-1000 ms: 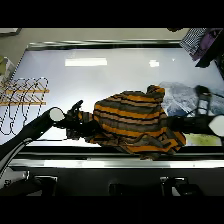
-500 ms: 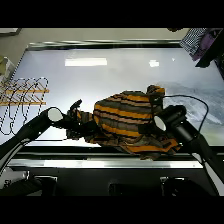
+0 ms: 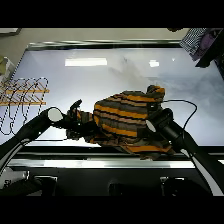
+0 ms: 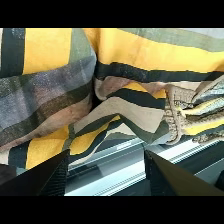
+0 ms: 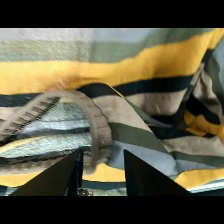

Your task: Fold the clothes and pants, and hang the long-sleeved shirts on hangers.

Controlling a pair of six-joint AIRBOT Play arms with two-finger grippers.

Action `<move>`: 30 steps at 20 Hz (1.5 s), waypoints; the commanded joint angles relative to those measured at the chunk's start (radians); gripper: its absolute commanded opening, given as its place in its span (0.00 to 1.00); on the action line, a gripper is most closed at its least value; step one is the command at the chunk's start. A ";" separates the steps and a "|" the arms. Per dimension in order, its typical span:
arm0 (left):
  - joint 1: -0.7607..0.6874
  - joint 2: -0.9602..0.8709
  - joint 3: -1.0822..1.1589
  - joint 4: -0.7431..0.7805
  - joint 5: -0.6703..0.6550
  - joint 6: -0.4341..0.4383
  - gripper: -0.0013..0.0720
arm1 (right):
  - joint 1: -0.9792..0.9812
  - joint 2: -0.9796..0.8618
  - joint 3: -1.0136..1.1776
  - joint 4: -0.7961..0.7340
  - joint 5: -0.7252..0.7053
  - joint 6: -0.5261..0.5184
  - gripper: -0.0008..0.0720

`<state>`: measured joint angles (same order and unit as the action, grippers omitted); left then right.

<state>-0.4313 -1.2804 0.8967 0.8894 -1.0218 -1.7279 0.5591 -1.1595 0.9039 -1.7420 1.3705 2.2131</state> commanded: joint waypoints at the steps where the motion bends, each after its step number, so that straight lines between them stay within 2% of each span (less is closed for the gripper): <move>1: 0.001 0.001 0.001 0.003 0.000 0.000 0.77 | 0.001 -0.003 -0.043 0.002 -0.043 0.045 0.45; 5: 0.001 0.001 0.001 0.006 0.000 0.000 0.77 | 0.001 -0.010 -0.046 -0.002 -0.123 0.081 0.45; 11: 0.001 0.001 0.001 0.006 0.000 0.000 0.77 | 0.001 -0.087 -0.046 -0.010 -0.116 0.092 0.42; 12: 0.001 0.001 0.001 0.006 0.000 0.000 0.77 | 0.001 -0.091 -0.046 -0.016 -0.113 0.104 0.38; 15: 0.001 0.001 0.001 0.006 0.000 0.000 0.77 | 0.001 -0.092 -0.046 -0.021 -0.110 0.105 0.04; 19: 0.024 0.031 0.001 0.007 -0.019 0.028 0.77 | 0.001 -0.054 -0.046 -0.018 -0.035 0.083 0.04; 22: 0.098 0.138 0.001 0.058 -0.047 0.029 0.77 | 0.001 0.074 -0.046 0.011 -0.010 0.040 0.04; 28: 0.316 0.368 0.001 0.257 -0.235 0.032 0.77 | 0.001 0.313 -0.046 0.039 0.019 0.006 0.04; 30: 0.379 0.397 0.001 0.271 -0.288 0.134 0.75 | 0.001 0.336 -0.046 0.062 0.016 0.004 0.04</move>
<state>-0.1417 -0.9493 0.8967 1.0927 -1.2198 -1.6752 0.5591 -0.8852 0.8577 -1.7069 1.3827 2.2322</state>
